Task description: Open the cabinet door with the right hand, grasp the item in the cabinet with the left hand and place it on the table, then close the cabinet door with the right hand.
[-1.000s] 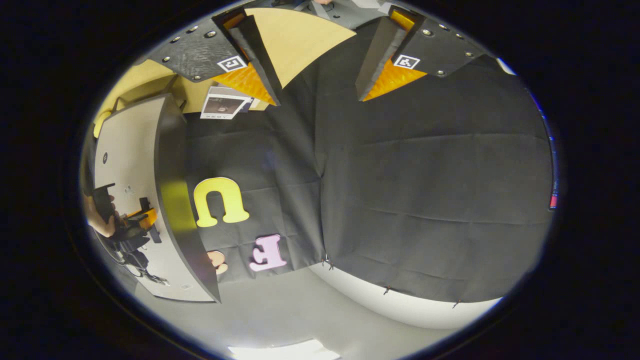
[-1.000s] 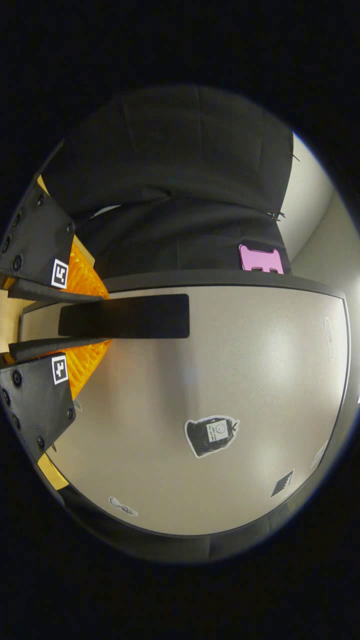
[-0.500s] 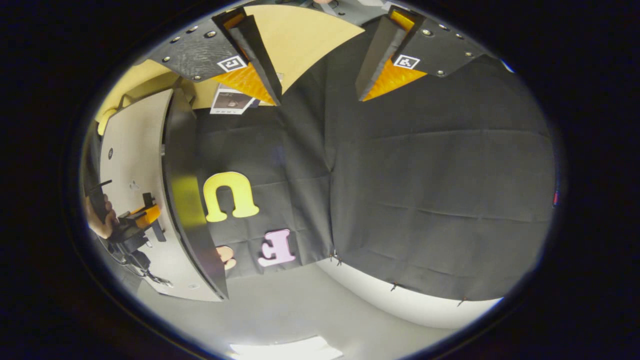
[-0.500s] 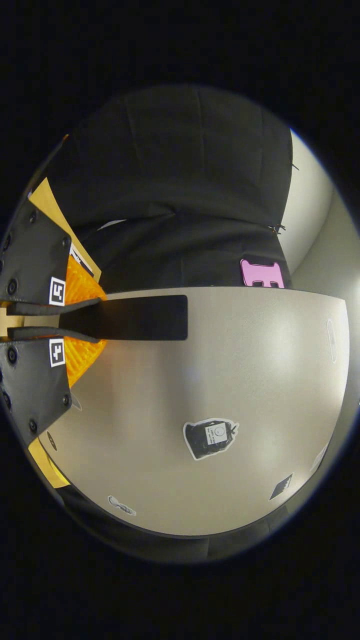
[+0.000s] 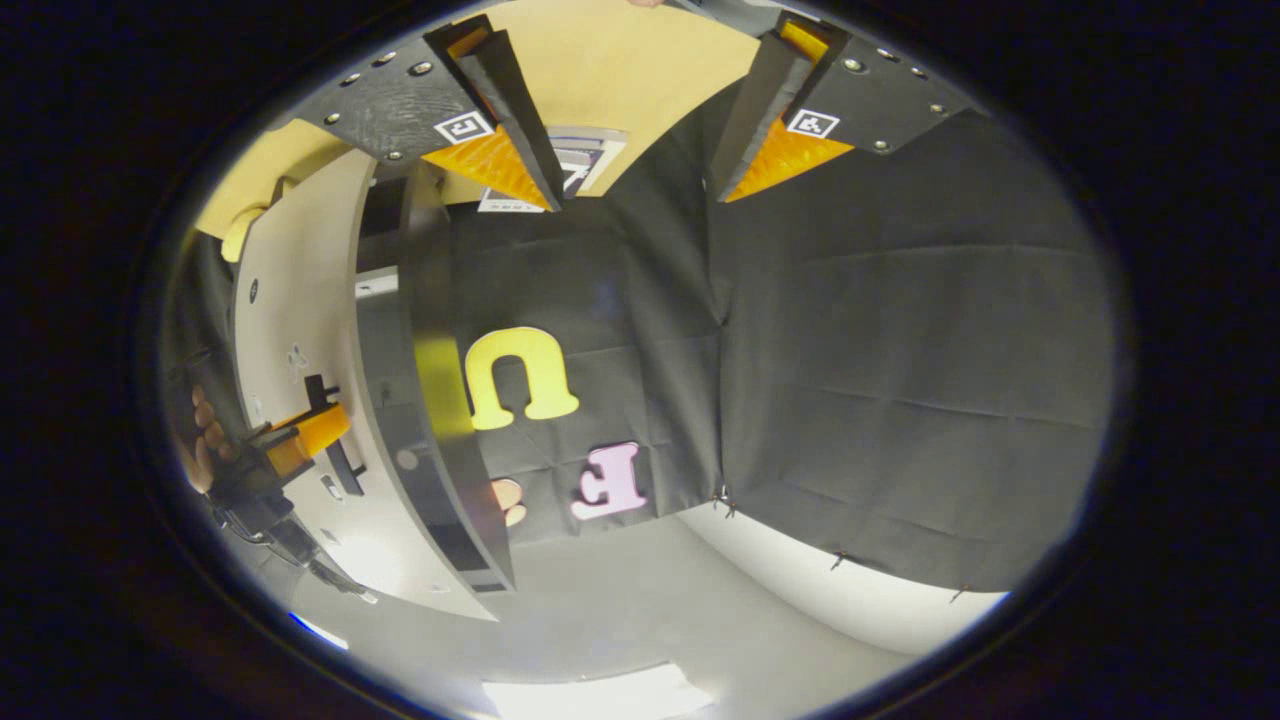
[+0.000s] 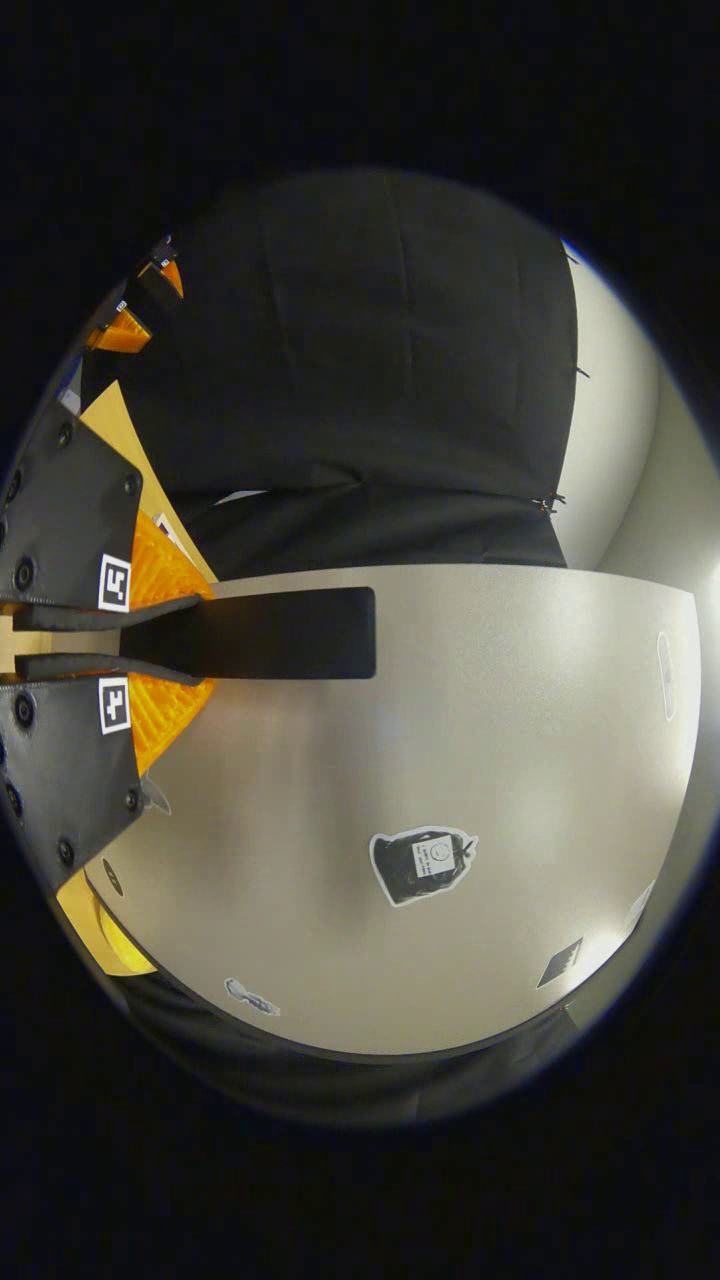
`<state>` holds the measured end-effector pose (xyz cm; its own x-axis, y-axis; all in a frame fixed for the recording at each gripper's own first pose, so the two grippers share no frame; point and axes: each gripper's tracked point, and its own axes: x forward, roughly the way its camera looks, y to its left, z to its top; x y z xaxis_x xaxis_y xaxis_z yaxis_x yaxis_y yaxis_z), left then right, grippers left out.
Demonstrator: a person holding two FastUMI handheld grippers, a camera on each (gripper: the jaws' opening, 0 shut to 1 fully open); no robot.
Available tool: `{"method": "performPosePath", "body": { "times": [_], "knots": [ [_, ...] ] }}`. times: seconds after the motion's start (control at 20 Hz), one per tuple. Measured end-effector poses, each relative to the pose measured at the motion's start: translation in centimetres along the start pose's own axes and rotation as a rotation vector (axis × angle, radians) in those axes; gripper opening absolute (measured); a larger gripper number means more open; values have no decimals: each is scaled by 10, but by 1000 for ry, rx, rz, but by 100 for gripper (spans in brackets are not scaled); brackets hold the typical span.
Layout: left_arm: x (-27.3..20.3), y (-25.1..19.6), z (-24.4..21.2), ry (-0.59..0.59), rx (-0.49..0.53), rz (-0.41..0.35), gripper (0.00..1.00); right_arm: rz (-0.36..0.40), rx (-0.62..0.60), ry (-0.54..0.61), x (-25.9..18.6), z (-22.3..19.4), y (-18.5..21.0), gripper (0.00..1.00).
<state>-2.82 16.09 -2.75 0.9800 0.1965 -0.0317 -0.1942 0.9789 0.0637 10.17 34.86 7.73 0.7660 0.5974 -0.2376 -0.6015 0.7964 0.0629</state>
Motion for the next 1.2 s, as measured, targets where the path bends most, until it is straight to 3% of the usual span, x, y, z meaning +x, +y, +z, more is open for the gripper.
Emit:
{"method": "performPosePath", "body": {
  "times": [0.05, 0.7, 1.2],
  "knots": [
    [1, -9, 3, -5, 3, -14, 90, 12, -2, 4, -4, 0, 1, 13],
    [16, -100, 31, -58, 4, -154, 91, 123, -21, 11, -13, 0, -7, 10],
    [11, -167, 48, -90, 3, -275, 91, 116, -15, -10, -20, 2, -15, 10]
  ]
}}
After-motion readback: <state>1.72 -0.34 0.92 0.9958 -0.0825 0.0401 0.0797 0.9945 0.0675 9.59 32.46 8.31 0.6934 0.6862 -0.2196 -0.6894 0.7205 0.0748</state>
